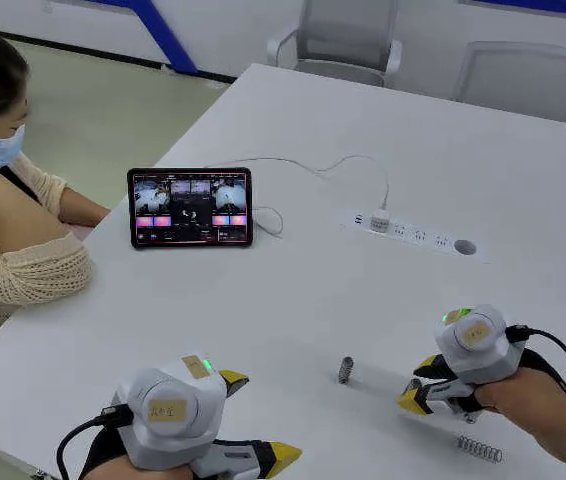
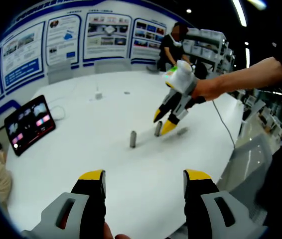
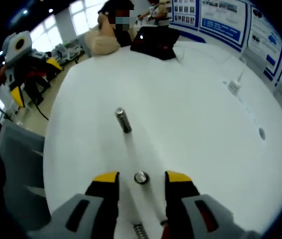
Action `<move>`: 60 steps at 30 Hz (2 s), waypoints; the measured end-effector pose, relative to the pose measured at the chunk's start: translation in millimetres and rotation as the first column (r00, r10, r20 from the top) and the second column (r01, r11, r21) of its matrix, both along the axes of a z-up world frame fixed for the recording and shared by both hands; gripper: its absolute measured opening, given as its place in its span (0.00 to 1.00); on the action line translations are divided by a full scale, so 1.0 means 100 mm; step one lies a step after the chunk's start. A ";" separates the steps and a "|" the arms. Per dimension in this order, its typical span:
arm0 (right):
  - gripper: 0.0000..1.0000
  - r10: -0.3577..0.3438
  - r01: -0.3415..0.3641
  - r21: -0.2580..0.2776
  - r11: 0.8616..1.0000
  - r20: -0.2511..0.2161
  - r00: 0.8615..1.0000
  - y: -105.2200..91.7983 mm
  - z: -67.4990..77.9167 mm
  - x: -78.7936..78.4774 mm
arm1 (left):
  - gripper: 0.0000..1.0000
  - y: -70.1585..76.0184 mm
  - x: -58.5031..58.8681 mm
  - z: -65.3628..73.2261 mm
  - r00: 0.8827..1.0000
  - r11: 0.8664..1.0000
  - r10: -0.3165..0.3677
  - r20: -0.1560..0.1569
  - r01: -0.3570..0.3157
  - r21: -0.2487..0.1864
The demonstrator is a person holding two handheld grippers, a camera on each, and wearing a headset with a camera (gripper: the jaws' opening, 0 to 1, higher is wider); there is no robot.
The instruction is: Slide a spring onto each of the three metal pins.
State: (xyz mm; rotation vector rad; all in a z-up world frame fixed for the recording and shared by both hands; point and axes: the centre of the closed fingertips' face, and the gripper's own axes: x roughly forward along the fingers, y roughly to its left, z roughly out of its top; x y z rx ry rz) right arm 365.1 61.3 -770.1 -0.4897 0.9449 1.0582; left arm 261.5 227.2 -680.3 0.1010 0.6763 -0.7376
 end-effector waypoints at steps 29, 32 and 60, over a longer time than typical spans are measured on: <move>0.61 -0.214 0.208 0.203 0.957 0.006 0.977 -0.32 0.38 -0.27 | 0.65 -0.23 0.04 0.03 1.000 0.999 -0.029 0.001 0.029 -0.018; 0.62 -0.224 0.217 0.215 0.952 0.006 0.975 -0.33 0.41 -0.30 | 0.66 -0.27 0.03 0.02 0.999 0.999 -0.033 -0.002 0.033 -0.020; 0.73 -0.358 0.341 0.253 0.905 0.021 0.934 -0.86 0.55 -0.64 | 0.67 -0.80 0.14 -0.11 0.991 0.991 -0.133 -0.024 0.132 -0.036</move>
